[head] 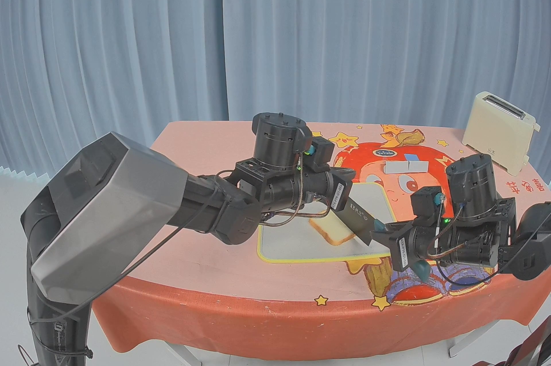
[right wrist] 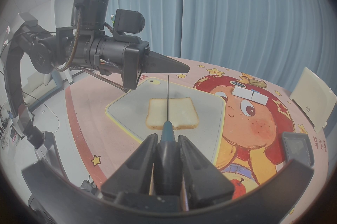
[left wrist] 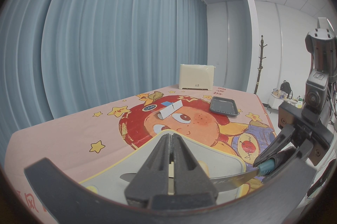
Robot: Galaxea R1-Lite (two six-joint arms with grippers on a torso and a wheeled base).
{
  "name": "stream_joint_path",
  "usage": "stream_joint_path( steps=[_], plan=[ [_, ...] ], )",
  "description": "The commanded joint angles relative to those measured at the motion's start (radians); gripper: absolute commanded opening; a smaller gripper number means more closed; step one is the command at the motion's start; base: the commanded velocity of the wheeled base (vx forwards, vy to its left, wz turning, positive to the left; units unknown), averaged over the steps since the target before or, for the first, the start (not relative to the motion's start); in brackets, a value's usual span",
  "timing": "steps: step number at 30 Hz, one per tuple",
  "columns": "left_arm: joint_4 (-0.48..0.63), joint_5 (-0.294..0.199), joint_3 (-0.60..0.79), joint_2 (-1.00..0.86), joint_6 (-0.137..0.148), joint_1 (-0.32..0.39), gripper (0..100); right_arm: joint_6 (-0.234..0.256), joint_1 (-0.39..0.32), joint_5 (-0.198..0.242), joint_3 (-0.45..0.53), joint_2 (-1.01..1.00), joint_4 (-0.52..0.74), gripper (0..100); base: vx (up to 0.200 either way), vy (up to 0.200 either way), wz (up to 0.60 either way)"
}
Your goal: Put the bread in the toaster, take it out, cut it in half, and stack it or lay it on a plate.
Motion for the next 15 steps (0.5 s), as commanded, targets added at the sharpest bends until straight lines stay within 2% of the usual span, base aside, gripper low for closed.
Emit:
stream_joint_path(
  steps=[1,15],
  plan=[
    [0.0,0.0,0.006,0.004,-0.001,0.001,0,0.0,0.002,0.0,0.0,0.005,0.001,0,0.0,0.0,0.0],
    [-0.003,0.003,0.01,0.047,-0.001,-0.002,0,0.0,0.002,-0.001,0.001,0.002,-0.001,0,0.0,0.0,0.0]
  ],
)
